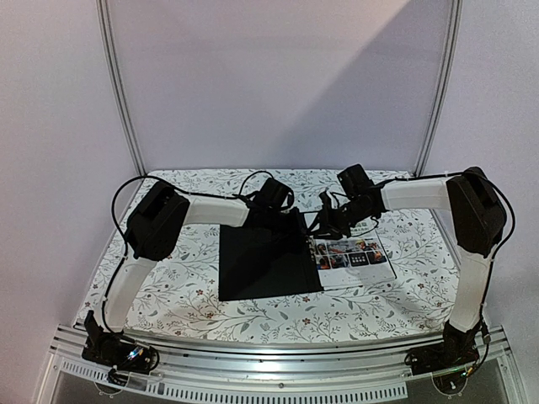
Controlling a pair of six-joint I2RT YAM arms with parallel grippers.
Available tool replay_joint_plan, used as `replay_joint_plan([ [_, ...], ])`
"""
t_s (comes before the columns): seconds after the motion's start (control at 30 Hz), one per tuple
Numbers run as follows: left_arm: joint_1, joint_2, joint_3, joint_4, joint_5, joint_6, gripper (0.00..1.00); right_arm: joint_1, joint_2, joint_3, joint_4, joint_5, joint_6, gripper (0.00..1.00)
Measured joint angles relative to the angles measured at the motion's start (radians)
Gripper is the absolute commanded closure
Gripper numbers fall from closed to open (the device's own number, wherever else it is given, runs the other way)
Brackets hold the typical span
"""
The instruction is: Put the files into the folder
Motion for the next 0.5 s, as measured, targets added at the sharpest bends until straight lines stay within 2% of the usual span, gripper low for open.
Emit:
replay_joint_plan([
  [0.5, -0.001, 0.0, 0.0, -0.009, 0.0, 0.005, 0.86, -0.03, -0.012, -0.026, 0.019, 0.0, 0.008, 0.74],
])
